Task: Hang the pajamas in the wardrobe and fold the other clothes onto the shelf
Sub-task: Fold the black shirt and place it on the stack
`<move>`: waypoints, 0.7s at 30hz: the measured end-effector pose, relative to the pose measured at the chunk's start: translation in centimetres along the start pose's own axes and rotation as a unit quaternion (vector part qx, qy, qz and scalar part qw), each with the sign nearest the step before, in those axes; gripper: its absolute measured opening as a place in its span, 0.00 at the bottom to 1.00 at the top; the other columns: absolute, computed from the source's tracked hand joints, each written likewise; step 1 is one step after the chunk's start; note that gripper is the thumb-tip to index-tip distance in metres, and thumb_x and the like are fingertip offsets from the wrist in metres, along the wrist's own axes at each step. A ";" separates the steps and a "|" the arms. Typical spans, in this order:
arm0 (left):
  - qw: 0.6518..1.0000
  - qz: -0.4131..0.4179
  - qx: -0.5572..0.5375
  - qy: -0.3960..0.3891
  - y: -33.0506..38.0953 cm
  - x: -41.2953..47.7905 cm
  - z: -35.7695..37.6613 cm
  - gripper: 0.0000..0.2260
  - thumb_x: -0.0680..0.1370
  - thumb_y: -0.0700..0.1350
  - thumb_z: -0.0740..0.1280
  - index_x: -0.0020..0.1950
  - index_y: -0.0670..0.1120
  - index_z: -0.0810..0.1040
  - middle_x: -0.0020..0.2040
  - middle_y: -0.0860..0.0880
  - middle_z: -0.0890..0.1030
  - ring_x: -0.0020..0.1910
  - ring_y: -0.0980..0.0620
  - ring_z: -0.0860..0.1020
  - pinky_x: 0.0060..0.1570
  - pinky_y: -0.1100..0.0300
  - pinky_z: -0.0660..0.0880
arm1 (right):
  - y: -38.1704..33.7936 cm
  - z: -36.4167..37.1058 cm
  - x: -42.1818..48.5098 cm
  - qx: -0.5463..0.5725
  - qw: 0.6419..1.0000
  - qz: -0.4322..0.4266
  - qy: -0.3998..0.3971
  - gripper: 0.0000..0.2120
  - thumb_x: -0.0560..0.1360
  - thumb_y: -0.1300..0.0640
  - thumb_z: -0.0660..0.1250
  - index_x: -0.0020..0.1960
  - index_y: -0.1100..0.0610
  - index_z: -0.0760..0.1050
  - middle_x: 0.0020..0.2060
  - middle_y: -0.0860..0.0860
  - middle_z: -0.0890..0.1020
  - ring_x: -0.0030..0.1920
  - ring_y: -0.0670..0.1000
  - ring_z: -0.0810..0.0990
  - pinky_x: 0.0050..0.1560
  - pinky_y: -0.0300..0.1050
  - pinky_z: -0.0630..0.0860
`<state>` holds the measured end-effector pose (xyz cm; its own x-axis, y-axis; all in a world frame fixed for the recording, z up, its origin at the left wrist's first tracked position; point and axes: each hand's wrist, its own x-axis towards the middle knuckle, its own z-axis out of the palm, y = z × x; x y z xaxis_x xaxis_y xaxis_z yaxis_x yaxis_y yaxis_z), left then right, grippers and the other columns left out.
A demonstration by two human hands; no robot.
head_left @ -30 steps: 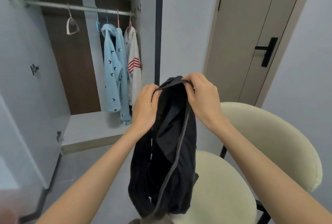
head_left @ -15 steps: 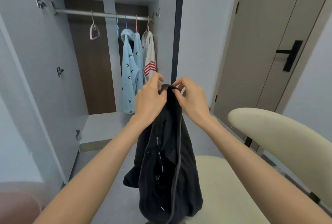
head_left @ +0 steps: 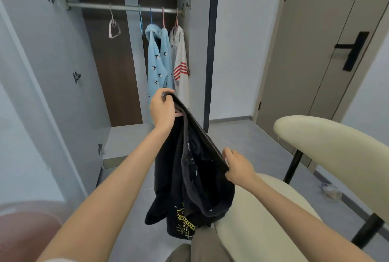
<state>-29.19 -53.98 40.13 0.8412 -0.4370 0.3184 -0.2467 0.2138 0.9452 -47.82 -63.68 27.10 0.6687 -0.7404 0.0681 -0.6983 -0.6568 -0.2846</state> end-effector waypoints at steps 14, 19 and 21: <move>0.984 -0.066 -0.164 -0.023 1.7 -0.1 0.4 0.13 0.81 0.35 0.52 0.47 0.49 0.70 0.61 0.40 0.72 0.53 0.41 0.78 0.37 0.56 0.82 | 0.2 7.9 -0.9 0.148 0.956 0.213 -0.136 0.17 0.75 0.44 0.63 0.60 0.53 0.71 0.56 0.55 0.75 0.53 0.58 0.79 0.50 0.48 0.77; 0.978 -0.081 -0.177 0.079 -0.8 1.6 -2.3 0.11 0.80 0.34 0.51 0.52 0.47 0.70 0.61 0.39 0.71 0.53 0.42 0.78 0.35 0.60 0.80 | 1.2 6.2 0.7 0.459 0.823 0.336 0.003 0.13 0.77 0.64 0.57 0.57 0.69 0.74 0.54 0.64 0.79 0.52 0.64 0.80 0.49 0.59 0.79; 0.982 -0.073 -0.132 0.114 -2.3 2.3 -4.1 0.12 0.80 0.34 0.52 0.53 0.46 0.71 0.62 0.40 0.70 0.50 0.45 0.78 0.34 0.61 0.80 | 1.8 3.4 2.0 0.568 0.744 0.336 0.103 0.07 0.77 0.67 0.57 0.48 0.67 0.74 0.50 0.64 0.76 0.47 0.62 0.78 0.38 0.55 0.78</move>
<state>-24.71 -51.95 38.40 0.9515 -0.2797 0.1279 -0.0070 0.3960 0.9182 -46.92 -65.83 23.46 0.1319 -0.9303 -0.3423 -0.1129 0.3290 -0.9376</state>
